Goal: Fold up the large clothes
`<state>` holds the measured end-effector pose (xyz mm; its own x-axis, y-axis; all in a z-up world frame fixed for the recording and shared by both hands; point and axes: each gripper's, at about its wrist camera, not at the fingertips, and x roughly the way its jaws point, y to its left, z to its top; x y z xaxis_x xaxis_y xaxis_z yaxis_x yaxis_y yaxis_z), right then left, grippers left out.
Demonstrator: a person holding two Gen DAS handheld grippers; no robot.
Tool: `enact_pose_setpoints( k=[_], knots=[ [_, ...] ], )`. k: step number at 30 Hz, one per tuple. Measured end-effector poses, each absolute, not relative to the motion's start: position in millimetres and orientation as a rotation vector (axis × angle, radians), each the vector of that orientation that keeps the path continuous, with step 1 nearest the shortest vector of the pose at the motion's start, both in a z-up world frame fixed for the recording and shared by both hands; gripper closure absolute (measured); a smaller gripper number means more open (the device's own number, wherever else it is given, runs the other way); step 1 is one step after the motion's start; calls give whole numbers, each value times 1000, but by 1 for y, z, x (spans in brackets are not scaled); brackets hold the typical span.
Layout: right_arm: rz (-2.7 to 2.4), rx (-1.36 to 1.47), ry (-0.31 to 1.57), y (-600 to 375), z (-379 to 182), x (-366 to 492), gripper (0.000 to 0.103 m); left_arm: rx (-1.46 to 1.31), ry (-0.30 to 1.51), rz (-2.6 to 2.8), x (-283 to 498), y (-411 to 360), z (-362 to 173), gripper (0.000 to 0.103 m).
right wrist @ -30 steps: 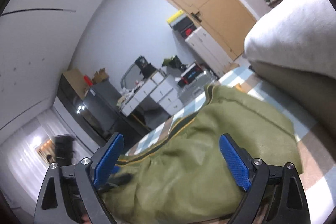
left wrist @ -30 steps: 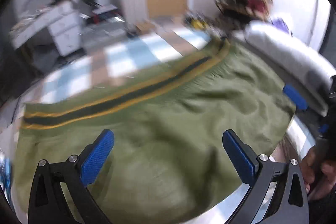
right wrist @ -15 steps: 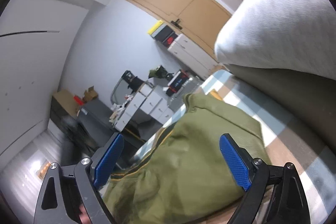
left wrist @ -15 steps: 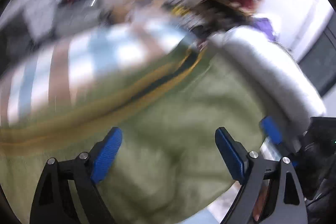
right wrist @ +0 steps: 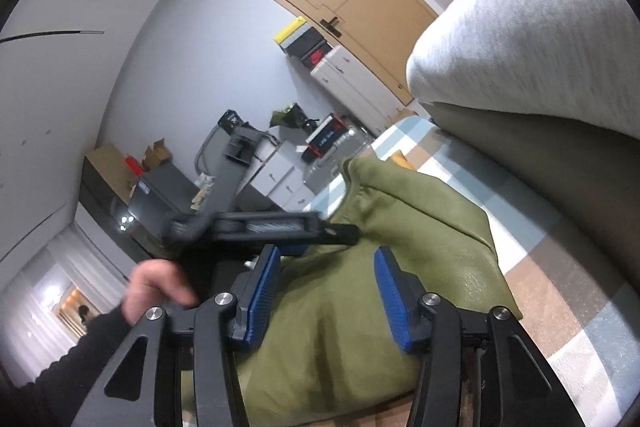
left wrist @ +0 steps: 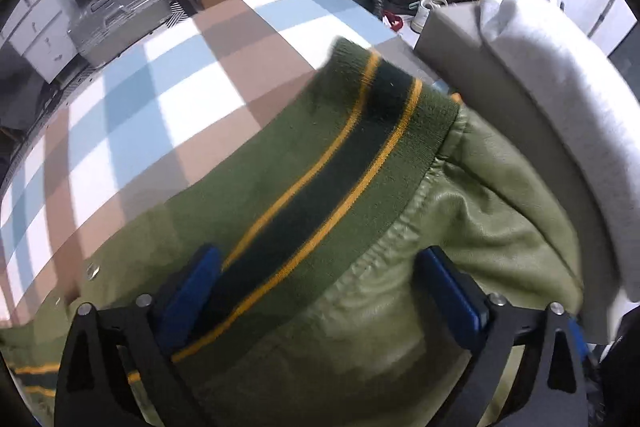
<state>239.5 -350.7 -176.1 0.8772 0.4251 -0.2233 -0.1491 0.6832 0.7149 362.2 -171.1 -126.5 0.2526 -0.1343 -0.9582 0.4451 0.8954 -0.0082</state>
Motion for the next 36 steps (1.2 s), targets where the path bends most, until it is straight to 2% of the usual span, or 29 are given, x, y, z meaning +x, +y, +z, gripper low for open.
enact_pose_setpoints(
  k=[3,8,12,15,16,19,21,22,23,28,32,36],
  knots=[
    [343,738,395,-347,-175,240,53,220,1173,-439,338,-133,-85,10],
    [361,718,400,-341,-173,241,53,219,960,-274,260,-20,-27,9],
    [372,702,401,-337,-172,242,53,238,1041,-81,259,72,-63,10],
    [378,681,398,-333,-171,242,53,34,1210,-30,277,126,-119,8],
    [378,673,397,-332,-171,242,53,-49,1199,-67,276,138,-132,4],
    [376,656,398,-329,-170,241,53,29,1116,-67,271,124,-136,1],
    [374,640,394,-326,-169,240,52,7,1155,-126,274,122,-133,1],
    [372,632,394,-325,-168,240,51,2,1169,-127,276,122,-130,2],
    [375,622,394,-324,-168,239,50,-6,1171,-125,274,124,-121,8],
    [363,595,382,-321,-166,236,45,17,989,-128,240,147,-82,8],
    [362,593,390,-321,-166,238,45,-37,1142,-122,252,177,-140,7],
    [362,590,392,-321,-167,237,45,-15,1070,-118,242,173,-141,6]
  ],
)
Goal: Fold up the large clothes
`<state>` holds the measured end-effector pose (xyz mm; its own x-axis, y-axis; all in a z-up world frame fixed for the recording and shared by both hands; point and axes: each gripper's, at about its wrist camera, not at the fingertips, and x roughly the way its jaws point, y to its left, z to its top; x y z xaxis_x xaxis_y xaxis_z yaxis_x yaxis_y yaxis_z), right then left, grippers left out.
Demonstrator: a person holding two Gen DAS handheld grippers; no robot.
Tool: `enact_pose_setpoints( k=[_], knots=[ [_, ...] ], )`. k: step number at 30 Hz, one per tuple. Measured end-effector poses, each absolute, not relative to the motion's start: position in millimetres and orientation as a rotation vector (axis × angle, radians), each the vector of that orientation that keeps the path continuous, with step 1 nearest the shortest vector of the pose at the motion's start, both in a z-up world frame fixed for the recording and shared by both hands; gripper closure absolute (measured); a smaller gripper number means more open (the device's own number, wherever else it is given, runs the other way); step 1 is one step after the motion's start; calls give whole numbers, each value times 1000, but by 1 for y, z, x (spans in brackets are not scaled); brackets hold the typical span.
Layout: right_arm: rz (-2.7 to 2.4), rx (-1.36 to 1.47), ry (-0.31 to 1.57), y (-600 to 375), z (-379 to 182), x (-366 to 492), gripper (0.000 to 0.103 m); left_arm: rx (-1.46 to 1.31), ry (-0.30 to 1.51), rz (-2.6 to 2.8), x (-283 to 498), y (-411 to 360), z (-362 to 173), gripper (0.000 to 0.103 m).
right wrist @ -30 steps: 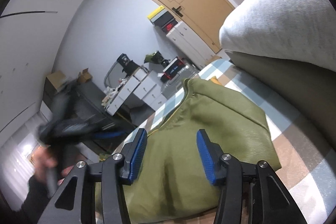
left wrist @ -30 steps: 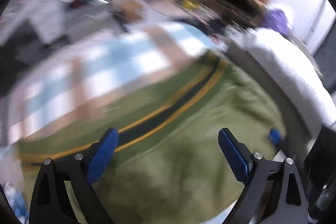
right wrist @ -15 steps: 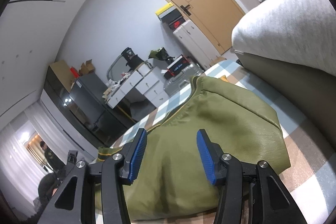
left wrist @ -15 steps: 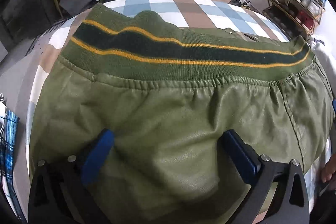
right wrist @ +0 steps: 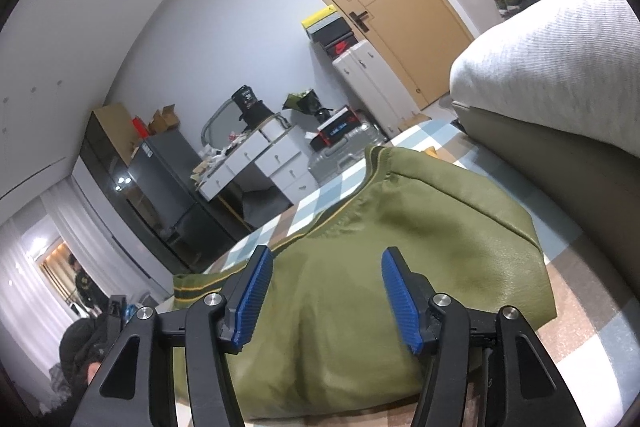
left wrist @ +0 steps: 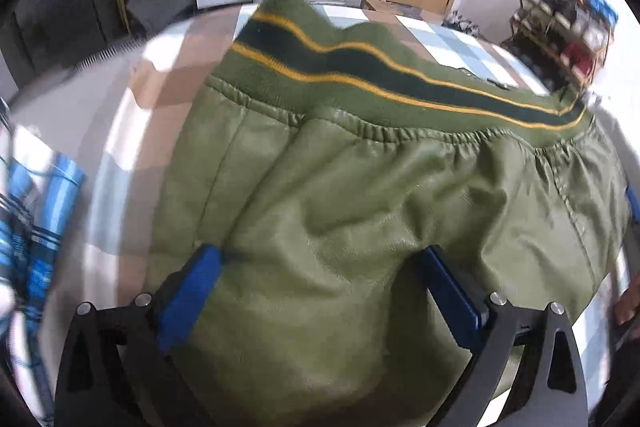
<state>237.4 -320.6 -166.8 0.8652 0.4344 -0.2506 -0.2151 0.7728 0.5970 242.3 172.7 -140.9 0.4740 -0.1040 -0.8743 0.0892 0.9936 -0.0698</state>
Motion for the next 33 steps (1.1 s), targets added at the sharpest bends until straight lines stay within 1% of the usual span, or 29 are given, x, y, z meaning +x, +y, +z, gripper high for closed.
enact_pose_setpoints(
  k=[2,4,5,7,9,11,13,14,17,18,19,20,22,24,26,28,29,30,31,33],
  knots=[
    [369,588,388,-320,-166,237,44,-21,1068,-129,244,170,-127,6],
    [371,581,390,-319,-166,238,42,-66,987,-170,248,169,-97,6],
    [373,580,393,-319,-166,239,42,-62,938,-183,252,165,-82,6],
    [376,581,394,-319,-167,240,42,-2,900,-159,265,156,-69,6],
    [376,583,394,-319,-167,240,42,0,959,-173,292,153,-78,6],
    [375,586,392,-320,-167,240,41,-42,1130,-172,329,154,-116,6],
    [379,588,391,-321,-168,240,41,-57,1209,-147,334,162,-145,1],
    [379,588,391,-320,-167,240,40,-44,1191,-139,336,157,-145,1],
    [383,587,392,-321,-168,241,40,-51,1232,-104,337,154,-142,1],
    [384,584,392,-320,-167,241,38,-51,1250,-79,337,153,-138,3],
    [389,583,392,-320,-167,241,37,-61,1256,-54,335,151,-132,6],
    [392,580,394,-319,-167,241,36,-77,1246,-48,330,148,-123,11],
    [395,579,390,-318,-167,241,36,-88,1178,-115,303,129,-101,11],
    [398,580,385,-317,-166,240,36,17,1106,-208,265,104,-84,10],
    [400,583,388,-317,-167,240,36,155,1101,-264,245,81,-95,10],
    [396,588,388,-318,-167,240,36,255,1141,-170,239,71,-134,10],
    [389,590,389,-318,-167,239,35,198,1168,-155,242,79,-152,4],
    [385,593,389,-319,-167,239,33,158,1138,-154,242,87,-157,1],
    [382,597,389,-320,-167,238,33,168,1097,-152,240,87,-158,1],
    [379,600,382,-321,-167,237,33,149,1106,-118,240,86,-157,1]
  ],
)
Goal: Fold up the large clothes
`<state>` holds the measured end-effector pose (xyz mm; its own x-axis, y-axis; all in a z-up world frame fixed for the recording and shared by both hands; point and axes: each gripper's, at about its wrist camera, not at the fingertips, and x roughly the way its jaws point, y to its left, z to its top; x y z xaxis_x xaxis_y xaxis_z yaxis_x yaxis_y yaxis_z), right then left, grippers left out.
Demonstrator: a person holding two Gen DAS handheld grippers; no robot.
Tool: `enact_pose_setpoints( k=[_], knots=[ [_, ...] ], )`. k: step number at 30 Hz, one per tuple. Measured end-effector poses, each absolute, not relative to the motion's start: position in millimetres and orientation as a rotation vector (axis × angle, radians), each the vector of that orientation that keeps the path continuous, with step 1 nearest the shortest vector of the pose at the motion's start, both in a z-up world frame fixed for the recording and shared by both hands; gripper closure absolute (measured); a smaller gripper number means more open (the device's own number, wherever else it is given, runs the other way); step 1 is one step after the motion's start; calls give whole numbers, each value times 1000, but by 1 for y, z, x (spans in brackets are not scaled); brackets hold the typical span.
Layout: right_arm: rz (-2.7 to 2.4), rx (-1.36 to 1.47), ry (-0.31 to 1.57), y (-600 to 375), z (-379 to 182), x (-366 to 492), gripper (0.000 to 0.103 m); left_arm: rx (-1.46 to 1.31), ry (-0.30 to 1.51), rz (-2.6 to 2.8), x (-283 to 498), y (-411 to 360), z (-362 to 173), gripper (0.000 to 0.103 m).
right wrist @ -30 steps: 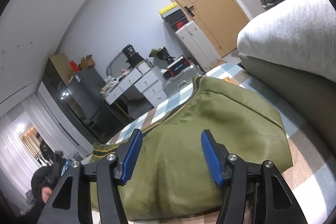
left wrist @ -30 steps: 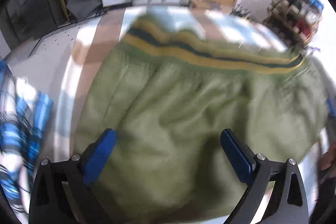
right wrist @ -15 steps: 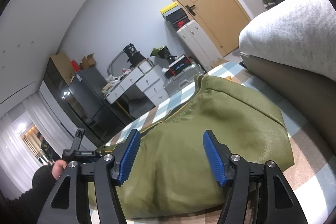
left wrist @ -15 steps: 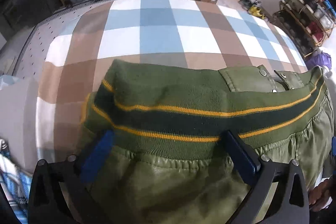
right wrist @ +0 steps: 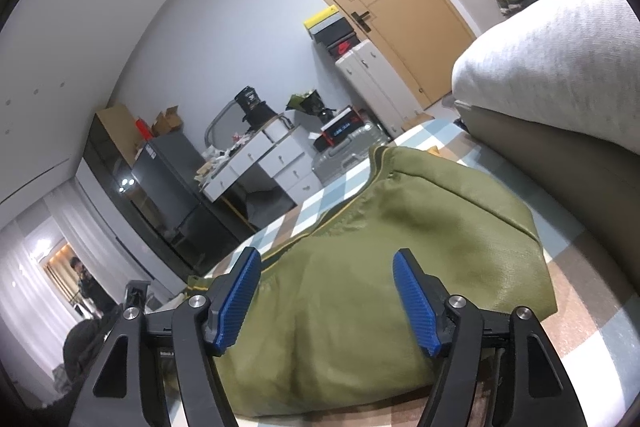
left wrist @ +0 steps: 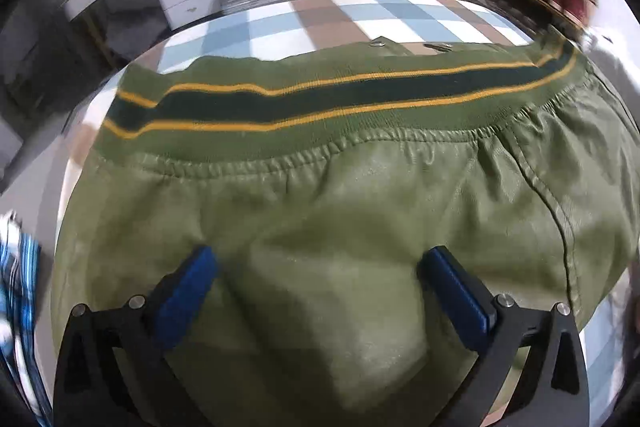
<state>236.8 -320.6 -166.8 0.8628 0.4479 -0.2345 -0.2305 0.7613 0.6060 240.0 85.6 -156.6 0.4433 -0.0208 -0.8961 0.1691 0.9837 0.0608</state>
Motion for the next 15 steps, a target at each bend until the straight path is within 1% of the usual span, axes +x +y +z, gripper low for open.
enact_pose_setpoints(
  k=[1,3,6,7,8,10,11,12,13,15],
  knots=[
    [380,601,382,-321,-167,237,33,145,1125,-116,241,84,-154,1],
    [381,595,384,-320,-167,237,33,110,1140,-124,235,84,-141,8],
    [385,587,381,-319,-166,237,33,18,1096,-214,214,80,-116,8],
    [384,586,382,-318,-166,238,33,42,1074,-218,207,74,-112,8],
    [384,586,383,-318,-166,239,33,88,1060,-209,202,67,-115,8],
    [386,589,384,-318,-166,239,33,183,1064,-119,210,60,-137,7],
    [387,591,384,-318,-167,239,32,223,1050,-34,213,61,-151,3],
    [388,593,384,-318,-167,239,32,205,1026,-34,215,62,-155,0],
    [387,595,384,-318,-167,239,32,184,993,-27,213,66,-156,0],
    [385,599,384,-319,-167,239,32,168,1008,-13,217,68,-154,2]
  ],
)
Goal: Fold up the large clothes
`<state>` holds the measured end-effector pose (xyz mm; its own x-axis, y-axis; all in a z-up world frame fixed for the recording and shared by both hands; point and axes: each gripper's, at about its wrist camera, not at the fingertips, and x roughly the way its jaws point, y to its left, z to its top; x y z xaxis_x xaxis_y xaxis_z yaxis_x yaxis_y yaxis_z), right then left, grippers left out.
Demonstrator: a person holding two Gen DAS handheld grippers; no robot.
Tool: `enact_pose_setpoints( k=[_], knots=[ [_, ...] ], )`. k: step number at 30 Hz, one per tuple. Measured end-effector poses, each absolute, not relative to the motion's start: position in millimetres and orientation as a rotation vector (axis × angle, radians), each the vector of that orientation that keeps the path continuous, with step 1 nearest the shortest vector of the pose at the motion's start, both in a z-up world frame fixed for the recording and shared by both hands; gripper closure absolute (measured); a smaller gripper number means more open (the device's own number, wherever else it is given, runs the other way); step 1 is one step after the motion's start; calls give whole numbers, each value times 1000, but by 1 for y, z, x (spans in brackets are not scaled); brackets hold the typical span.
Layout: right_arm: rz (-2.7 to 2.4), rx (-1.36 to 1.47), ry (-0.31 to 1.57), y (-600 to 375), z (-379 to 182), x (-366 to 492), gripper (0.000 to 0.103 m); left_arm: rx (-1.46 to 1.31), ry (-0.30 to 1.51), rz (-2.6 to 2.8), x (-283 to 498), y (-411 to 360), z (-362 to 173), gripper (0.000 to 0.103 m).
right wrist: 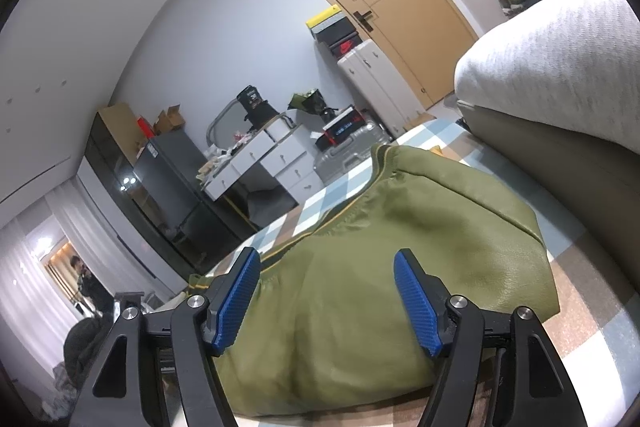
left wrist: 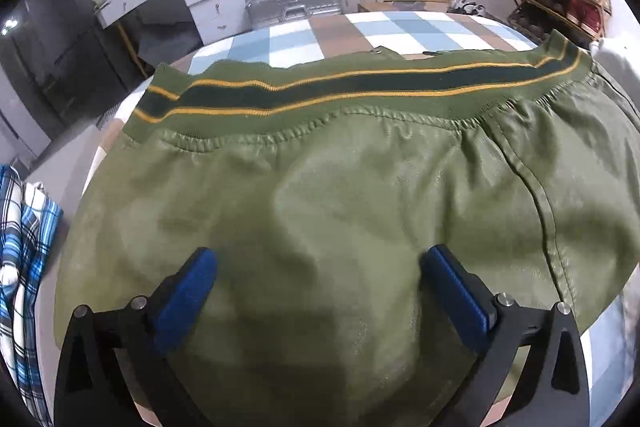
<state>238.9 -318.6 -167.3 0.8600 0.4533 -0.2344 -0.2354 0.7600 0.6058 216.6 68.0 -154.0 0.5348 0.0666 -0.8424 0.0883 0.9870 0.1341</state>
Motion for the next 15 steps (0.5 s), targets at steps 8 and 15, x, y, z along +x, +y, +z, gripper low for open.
enact_pose_setpoints(
  k=[8,15],
  knots=[
    [381,592,382,-319,-167,238,30,243,959,-192,212,0,-118,9],
    [388,610,383,-321,-168,239,30,264,977,-147,220,-5,-156,0]
  ],
)
